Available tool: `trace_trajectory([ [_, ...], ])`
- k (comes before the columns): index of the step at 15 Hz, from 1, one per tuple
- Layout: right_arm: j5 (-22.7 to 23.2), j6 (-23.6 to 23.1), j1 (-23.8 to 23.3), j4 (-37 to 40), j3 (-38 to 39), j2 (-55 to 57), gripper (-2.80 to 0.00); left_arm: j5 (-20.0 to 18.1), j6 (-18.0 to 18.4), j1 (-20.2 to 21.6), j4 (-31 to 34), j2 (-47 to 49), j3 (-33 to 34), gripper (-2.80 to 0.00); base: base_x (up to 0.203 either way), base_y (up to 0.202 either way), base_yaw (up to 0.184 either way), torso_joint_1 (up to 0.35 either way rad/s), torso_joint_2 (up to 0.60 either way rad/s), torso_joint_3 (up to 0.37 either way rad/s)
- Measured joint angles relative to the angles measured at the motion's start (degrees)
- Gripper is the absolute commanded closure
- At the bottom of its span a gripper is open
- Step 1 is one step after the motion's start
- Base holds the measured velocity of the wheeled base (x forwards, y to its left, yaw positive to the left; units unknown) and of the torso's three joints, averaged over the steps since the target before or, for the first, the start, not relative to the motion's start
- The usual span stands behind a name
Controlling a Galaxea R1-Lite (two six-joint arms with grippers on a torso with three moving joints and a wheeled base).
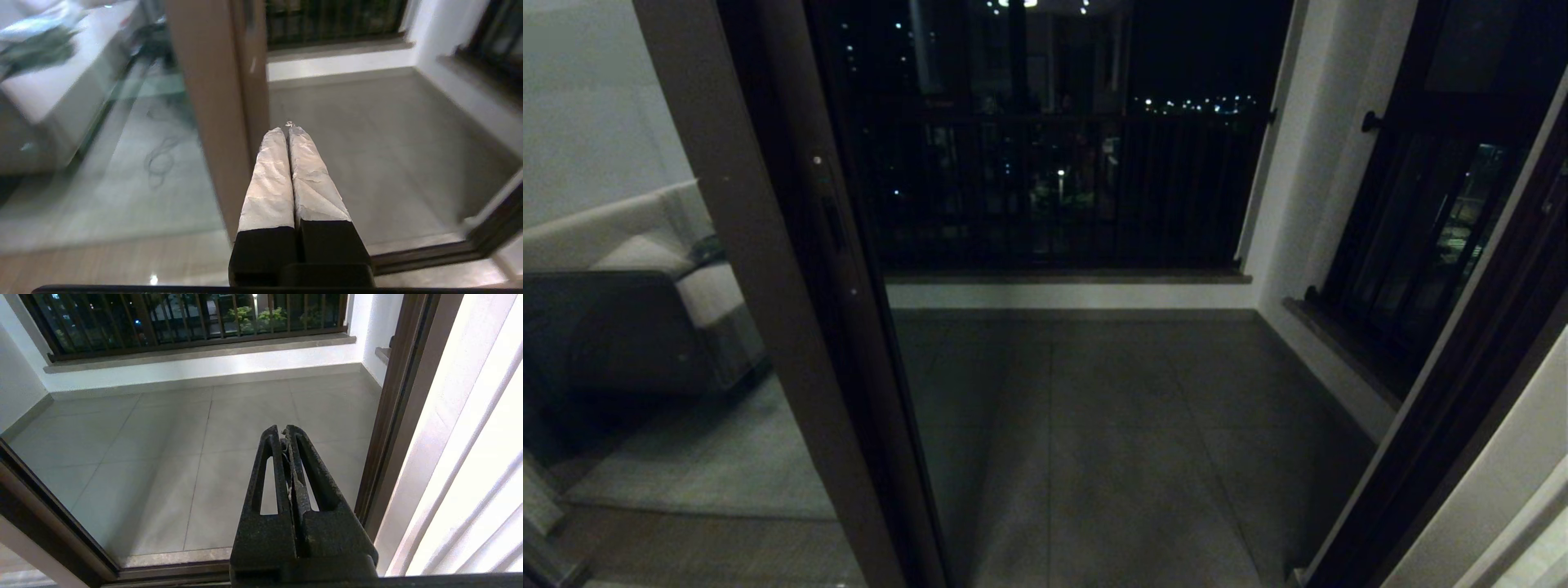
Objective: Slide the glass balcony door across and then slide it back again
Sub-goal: Close the slid door
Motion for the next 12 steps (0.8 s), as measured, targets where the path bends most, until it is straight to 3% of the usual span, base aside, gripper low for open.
trace_trajectory([
  [2,0.0,0.0,0.0,0.0,0.0,0.0,0.00,-0.1,-1.2,-2.7,4.0,8.8,-11.3,0.00,0.000,0.000,0.000,0.000,0.00,0.000],
  [5,0.0,0.0,0.0,0.0,0.0,0.0,0.00,0.1,-5.9,-9.1,13.6,21.8,-27.2,0.00,0.000,0.000,0.000,0.000,0.00,0.000],
  [8,0.0,0.0,0.0,0.0,0.0,0.0,0.00,0.6,-8.9,-13.9,21.2,34.1,-37.9,0.00,0.000,0.000,0.000,0.000,0.00,0.000],
  [12,0.0,0.0,0.0,0.0,0.0,0.0,0.00,0.9,-12.1,-16.7,27.4,48.2,-48.9,0.00,0.000,0.000,0.000,0.000,0.00,0.000],
])
